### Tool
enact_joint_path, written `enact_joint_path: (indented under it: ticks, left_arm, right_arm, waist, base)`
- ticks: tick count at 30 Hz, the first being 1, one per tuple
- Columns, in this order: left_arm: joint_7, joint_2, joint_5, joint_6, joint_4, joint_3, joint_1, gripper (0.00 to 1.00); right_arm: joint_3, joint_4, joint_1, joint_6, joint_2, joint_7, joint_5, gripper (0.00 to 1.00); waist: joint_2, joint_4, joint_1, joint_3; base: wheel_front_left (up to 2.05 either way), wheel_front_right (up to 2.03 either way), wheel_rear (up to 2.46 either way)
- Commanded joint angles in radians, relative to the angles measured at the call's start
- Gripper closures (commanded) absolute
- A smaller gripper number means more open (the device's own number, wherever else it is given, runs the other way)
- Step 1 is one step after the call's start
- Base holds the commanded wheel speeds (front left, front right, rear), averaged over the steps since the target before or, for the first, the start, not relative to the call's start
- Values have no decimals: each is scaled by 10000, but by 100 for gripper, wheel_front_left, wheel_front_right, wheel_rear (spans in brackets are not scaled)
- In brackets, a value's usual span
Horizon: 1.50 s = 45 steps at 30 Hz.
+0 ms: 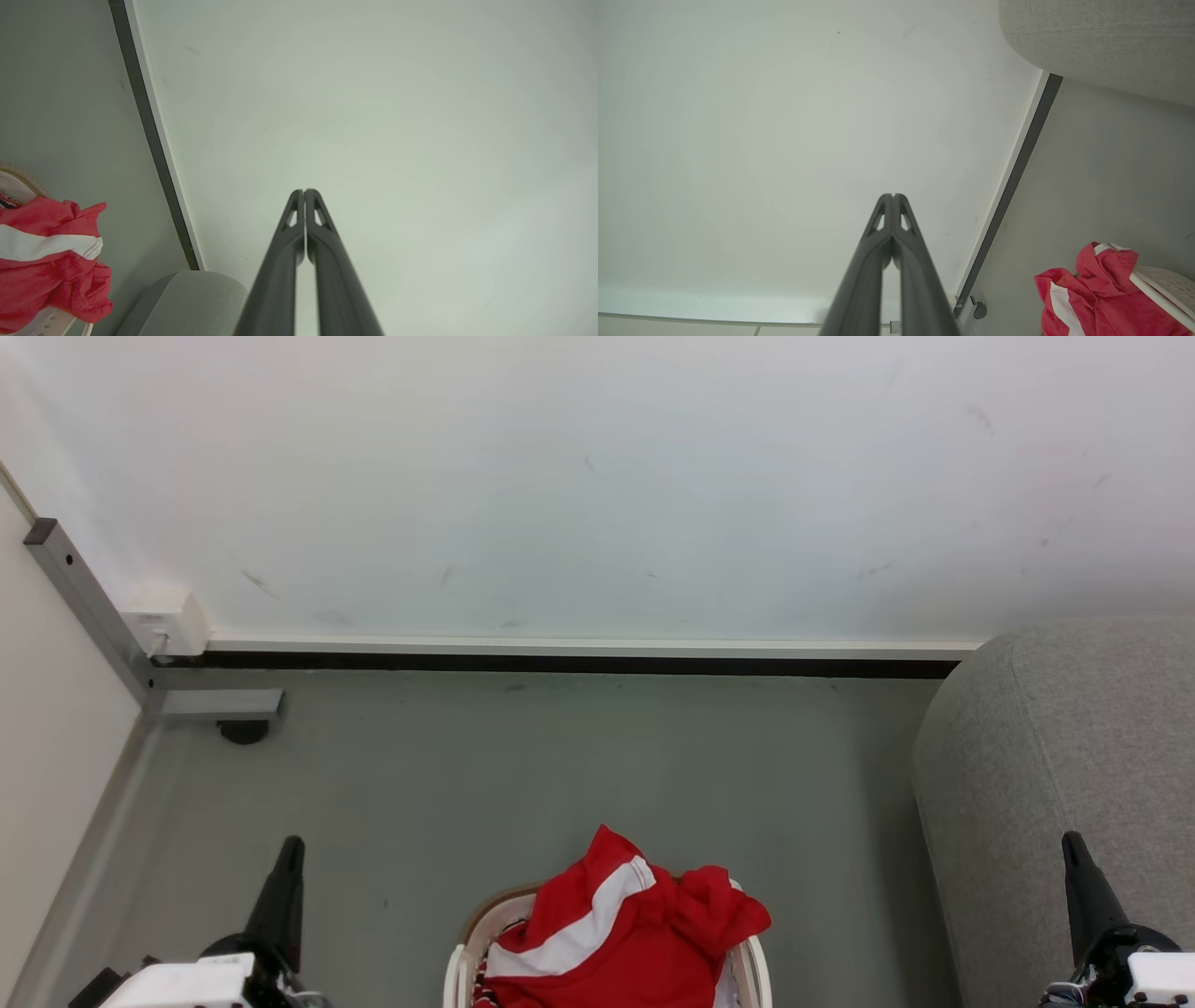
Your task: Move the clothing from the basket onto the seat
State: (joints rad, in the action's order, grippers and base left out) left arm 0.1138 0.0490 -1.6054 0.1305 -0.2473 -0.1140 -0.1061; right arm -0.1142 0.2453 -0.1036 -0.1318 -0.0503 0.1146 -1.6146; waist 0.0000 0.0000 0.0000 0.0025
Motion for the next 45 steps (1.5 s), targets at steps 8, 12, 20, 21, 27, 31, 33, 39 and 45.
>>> enact_joint_path:
  ticks: [8, 12, 20, 21, 27, 31, 33, 39, 45]
  left_arm:
    - [38, 22, -138, 21, 21, -20, -104, 100]
    - [-5, 0, 2, 0, -4, 2, 1, 0]
    - [-324, -41, 279, -2, -166, 197, 206, 0]
    - [-375, -40, 382, -2, -169, 216, 217, 0]
    - [-661, -33, 1227, -1, -149, 352, 291, 0]
    - [-843, -28, 1888, -1, -121, 447, 358, 0]
    - [-935, -26, 2241, -1, -103, 494, 394, 0]
    - [-1184, -19, 3106, 0, -22, 589, 511, 0]
    - [-1421, -13, 3804, 0, 52, 641, 595, 0]
  right_arm:
    - [-38, -7, -132, 22, -7, 32, 54, 100]
    - [2, 2, 1, 0, 2, -6, 3, 0]
    - [174, 99, 205, 1, 44, -327, 497, 0]
    - [202, 73, 215, 1, 43, -377, 685, 0]
    - [528, -117, 281, 2, -20, -667, 2277, 0]
    - [685, -223, 335, 3, -13, -847, 3148, 0]
    - [758, -264, 360, 3, -16, -935, 3557, 0]
    - [966, -369, 438, 4, -16, -1192, 4608, 0]
    - [1181, -434, 464, 5, -16, -1425, 5542, 0]
  waist:
    - [0, 0, 0, 0]
    - [0, 0, 0, 0]
    - [0, -4, 0, 2]
    - [0, -6, 0, 2]
    - [0, -10, 0, -1]
    - [0, -10, 0, -8]
    - [0, -10, 0, -12]
    - [0, -11, 0, -29]
    - [0, -25, 0, -37]
  base:
    - [0, 0, 0]
    - [0, 0, 0]
    - [0, 0, 0]
    - [0, 0, 0]
    - [0, 0, 0]
    - [0, 0, 0]
    - [0, 0, 0]
    - [0, 0, 0]
    - [0, 0, 0]
